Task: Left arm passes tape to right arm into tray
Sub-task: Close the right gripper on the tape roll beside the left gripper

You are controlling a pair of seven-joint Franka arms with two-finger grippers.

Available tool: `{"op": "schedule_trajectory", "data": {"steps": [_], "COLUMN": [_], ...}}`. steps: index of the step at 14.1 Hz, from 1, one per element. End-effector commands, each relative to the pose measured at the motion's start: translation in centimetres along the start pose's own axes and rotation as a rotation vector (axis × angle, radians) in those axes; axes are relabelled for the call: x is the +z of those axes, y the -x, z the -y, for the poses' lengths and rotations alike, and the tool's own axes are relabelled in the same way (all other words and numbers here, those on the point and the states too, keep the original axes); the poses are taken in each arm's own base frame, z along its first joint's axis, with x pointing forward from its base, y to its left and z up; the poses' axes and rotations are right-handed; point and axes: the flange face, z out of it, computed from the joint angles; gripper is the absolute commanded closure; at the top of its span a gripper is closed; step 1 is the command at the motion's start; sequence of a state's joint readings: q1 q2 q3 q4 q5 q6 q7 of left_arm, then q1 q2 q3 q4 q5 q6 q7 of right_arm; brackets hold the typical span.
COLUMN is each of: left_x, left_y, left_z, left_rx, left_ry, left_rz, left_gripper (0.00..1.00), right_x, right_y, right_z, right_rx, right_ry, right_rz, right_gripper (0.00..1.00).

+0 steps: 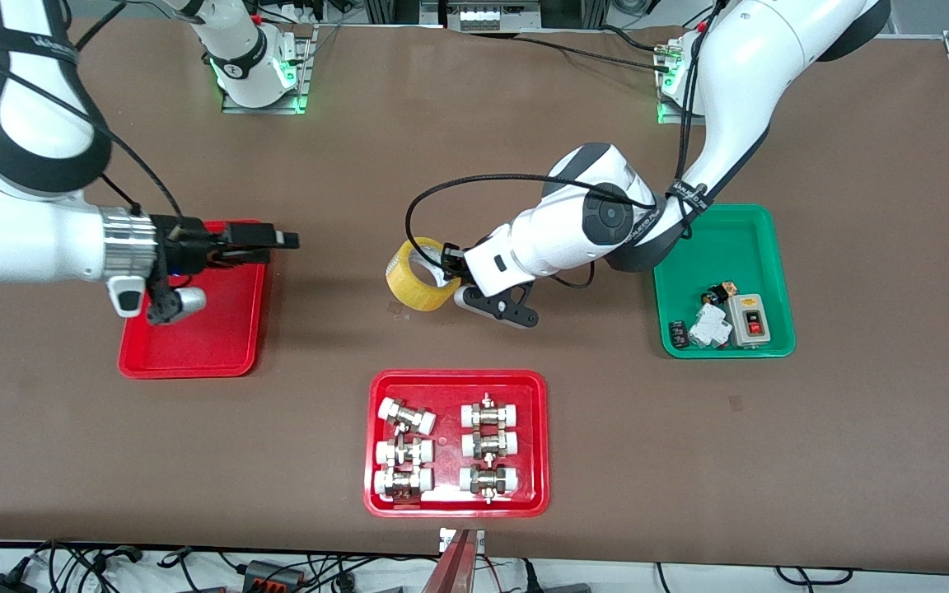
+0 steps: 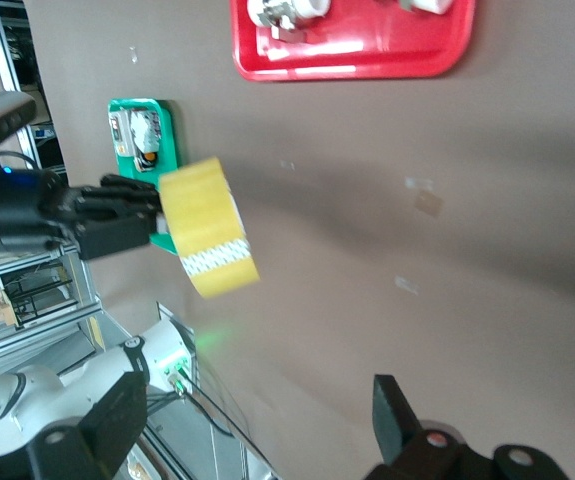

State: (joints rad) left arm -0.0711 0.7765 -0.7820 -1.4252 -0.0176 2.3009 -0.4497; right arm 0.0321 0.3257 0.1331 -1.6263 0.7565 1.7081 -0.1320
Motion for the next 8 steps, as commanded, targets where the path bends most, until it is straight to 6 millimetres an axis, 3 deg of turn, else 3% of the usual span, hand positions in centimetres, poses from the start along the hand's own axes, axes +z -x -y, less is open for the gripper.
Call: {"op": "schedule_trajectory", "data": {"steps": [1,5,8], "left_x": [-0.5,-0.2,-0.5], "left_y": [-0.6,-0.7,-0.8], "left_z": [-1.4,-2.0,-1.9], "left_rx": [-0.030,-0.072,-0.072], "left_ry": [0.062,0.082,0.081], "left_rz": [-0.020,-0.052,-0.057], "left_gripper": [0.99,0.99,0.98], "right_x": [3.6,8.4,10.1], "right_y": [-1.2,-2.3,-2.8], "right_z": [2.7,4.5,4.8], "right_rx": [-0.049,-0.079,-0.086], "right_ry": [-0.002,0.022,0.032], "right_rz": [-0.032,-0.061,-0.078], "right_gripper": [0.00,0.00,0.00]}}
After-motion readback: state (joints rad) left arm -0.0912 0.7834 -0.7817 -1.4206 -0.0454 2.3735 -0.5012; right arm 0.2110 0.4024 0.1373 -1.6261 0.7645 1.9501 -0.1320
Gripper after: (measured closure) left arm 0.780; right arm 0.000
